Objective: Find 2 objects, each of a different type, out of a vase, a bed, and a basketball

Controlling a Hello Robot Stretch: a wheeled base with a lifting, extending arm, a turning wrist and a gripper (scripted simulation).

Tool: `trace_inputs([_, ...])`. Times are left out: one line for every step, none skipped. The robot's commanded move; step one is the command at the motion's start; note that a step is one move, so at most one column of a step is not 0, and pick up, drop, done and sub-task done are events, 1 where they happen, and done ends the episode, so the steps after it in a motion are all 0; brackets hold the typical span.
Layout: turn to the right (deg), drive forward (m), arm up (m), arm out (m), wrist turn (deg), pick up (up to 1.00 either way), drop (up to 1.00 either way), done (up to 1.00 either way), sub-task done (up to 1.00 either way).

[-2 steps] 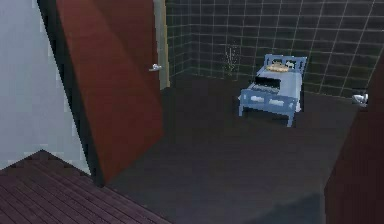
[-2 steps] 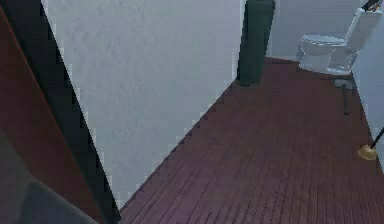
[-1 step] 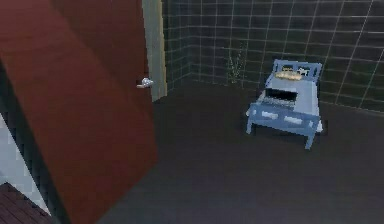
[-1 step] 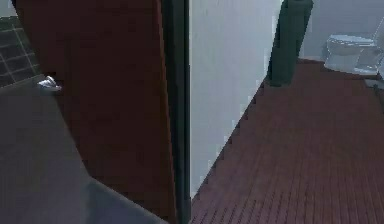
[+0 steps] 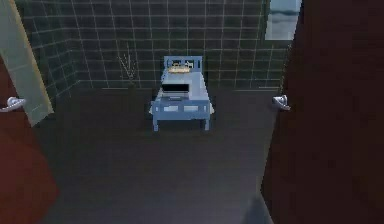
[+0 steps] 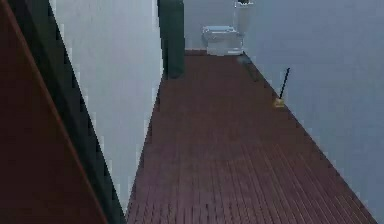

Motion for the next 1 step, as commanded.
trace_inputs([0.0, 0.95, 0.00, 0.00, 0.0, 0.00, 0.00, 0.00, 0.00])
